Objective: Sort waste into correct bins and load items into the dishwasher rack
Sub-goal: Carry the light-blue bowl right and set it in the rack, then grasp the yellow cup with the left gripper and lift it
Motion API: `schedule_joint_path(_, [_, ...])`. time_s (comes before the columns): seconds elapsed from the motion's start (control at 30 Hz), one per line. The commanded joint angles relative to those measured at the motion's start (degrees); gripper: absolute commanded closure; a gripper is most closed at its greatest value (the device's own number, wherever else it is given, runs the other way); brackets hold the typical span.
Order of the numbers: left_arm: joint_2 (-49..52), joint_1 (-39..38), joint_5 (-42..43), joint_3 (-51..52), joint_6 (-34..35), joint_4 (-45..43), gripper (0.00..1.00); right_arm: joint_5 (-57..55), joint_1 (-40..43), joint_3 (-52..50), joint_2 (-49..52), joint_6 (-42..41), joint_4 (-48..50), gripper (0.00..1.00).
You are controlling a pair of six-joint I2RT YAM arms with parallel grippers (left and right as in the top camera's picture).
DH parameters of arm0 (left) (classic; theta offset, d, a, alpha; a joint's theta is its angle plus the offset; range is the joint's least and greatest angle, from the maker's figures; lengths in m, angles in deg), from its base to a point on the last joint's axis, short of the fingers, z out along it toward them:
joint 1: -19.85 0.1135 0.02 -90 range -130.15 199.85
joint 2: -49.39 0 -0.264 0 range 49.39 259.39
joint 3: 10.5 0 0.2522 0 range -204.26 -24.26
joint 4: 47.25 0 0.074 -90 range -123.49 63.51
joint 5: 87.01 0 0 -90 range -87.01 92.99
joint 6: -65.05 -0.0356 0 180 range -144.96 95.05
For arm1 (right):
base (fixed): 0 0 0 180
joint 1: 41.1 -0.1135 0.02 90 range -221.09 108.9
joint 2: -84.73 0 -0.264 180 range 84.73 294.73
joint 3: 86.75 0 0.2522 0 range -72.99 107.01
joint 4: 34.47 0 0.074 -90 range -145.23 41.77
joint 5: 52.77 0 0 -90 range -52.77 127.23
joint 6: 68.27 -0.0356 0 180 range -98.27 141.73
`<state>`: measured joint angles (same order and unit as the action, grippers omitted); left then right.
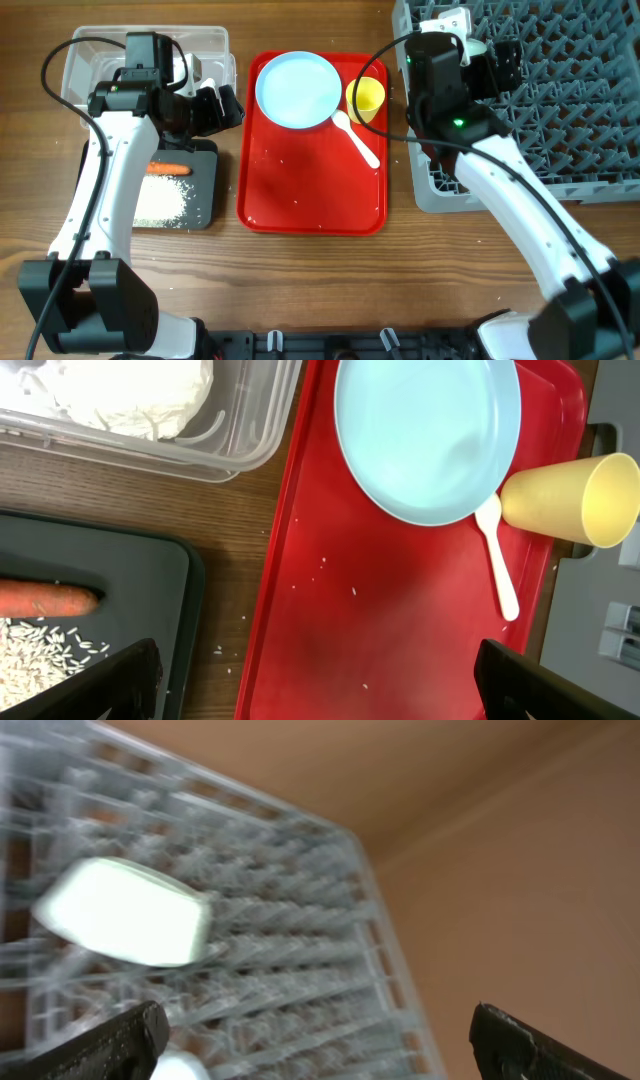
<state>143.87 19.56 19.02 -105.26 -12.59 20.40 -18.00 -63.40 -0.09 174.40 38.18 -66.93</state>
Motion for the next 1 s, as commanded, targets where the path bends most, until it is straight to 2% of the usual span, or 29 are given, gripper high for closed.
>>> schedule_joint_path(0.0, [-0.94, 0.15, 0.63, -0.33, 0.11, -0.11, 0.00, 26.77, -0.90, 0.37, -1.27, -14.95, -5.09, 0.00])
schedule_joint_path(0.07, [-0.94, 0.15, 0.63, -0.33, 0.11, -0.11, 0.00, 49.37, -0.87, 0.37, -1.05, -16.59, -8.41, 0.00])
schedule_joint_path(0.1, [-0.94, 0.15, 0.63, -0.33, 0.09, -0.11, 0.00, 52.70, -0.87, 0.37, -1.07, -16.61, -9.33, 0.00])
schedule_joint_path(0.23, [-0.94, 0.15, 1.99, -0.33, 5.27, -0.11, 0.00, 58.53, -0.31, 0.37, -3.19, -17.22, -14.91, 0.00])
schedule_joint_path(0.33, [-0.94, 0.15, 2.16, -0.33, 4.96, -0.44, 0.00, 59.76, 3.63, 0.37, -8.76, -22.77, -18.05, 0.00])
schedule_joint_path(0.4, [-0.50, -2.01, 7.63, -0.35, 4.83, -4.96, 0.14, 64.15, 9.97, 0.37, -14.64, -24.57, -18.64, 0.00])
schedule_joint_path(0.43, [-0.11, -4.50, 7.91, -0.37, 5.31, -8.35, 0.19, 64.04, 12.13, 0.37, -16.15, -24.57, -18.64, 0.00])
schedule_joint_path(0.47, [1.18, -7.89, 5.49, -1.27, 8.13, -11.91, 0.19, 64.06, 14.71, 0.37, -17.44, -25.59, -18.73, 0.00])
schedule_joint_path(0.53, [5.57, -12.48, 0.83, -7.56, 9.09, -11.26, 0.17, 64.08, 17.07, 0.37, -18.05, -27.17, -20.39, 0.00])
schedule_joint_path(0.63, [16.79, -16.57, -1.46, -25.46, 4.90, -0.31, 0.17, 63.80, 17.51, 0.37, -17.90, -27.12, -23.93, 0.00])
schedule_joint_path(0.67, [23.50, -17.81, -2.84, -35.69, 2.60, 5.64, 0.18, 63.82, 17.51, 0.37, -17.90, -27.10, -24.98, 0.00])
schedule_joint_path(0.73, [31.15, -18.97, -4.15, -45.75, 1.05, 9.46, 0.20, 63.84, 17.51, 0.37, -17.90, -27.12, -26.01, 0.00])
schedule_joint_path(0.8, [36.11, -20.26, -4.02, -48.68, 0.33, 7.65, 0.23, 63.82, 17.51, 0.37, -17.90, -27.10, -26.86, 0.00])
schedule_joint_path(0.97, [42.56, -24.09, -4.81, -48.68, -3.48, 3.54, 0.29, 63.82, 17.51, 0.35, -17.90, -27.06, -28.55, 0.00])
